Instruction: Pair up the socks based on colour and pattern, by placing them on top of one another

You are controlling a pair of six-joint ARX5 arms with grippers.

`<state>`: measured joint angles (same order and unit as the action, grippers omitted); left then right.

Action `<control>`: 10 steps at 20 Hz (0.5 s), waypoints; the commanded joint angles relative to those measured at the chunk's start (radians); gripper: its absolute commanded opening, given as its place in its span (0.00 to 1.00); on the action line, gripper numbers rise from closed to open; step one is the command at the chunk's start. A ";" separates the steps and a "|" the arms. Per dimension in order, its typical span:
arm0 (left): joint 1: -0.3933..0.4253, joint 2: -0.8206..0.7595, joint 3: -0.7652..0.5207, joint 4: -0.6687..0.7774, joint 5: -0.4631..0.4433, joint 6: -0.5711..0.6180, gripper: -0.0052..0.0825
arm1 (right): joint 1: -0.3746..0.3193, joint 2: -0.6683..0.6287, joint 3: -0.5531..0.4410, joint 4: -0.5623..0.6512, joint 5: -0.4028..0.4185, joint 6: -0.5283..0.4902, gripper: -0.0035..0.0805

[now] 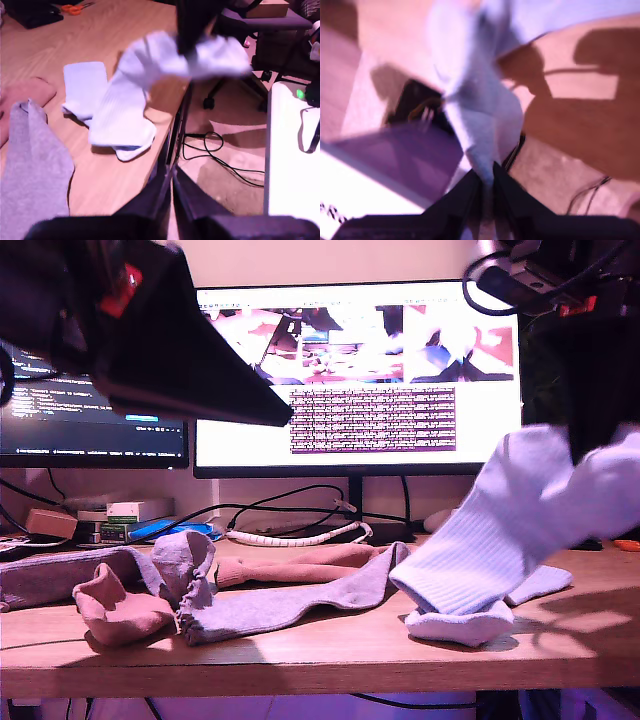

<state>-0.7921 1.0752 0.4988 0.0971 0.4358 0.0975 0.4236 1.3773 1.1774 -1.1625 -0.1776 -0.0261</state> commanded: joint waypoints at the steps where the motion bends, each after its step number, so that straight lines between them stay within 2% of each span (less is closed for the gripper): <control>1: -0.003 0.006 -0.020 0.026 0.001 0.007 0.03 | -0.009 -0.011 0.035 0.000 -0.007 -0.005 0.03; 5: -0.010 0.014 -0.020 0.093 0.001 0.007 0.03 | -0.023 0.029 0.048 -0.010 -0.030 -0.033 0.03; 10: -0.033 0.103 -0.020 0.145 0.000 0.007 0.03 | -0.028 0.153 0.048 -0.002 -0.030 -0.058 0.03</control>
<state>-0.8192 1.1519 0.4988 0.2249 0.4366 0.0978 0.4000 1.5108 1.2285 -1.1679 -0.2031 -0.0750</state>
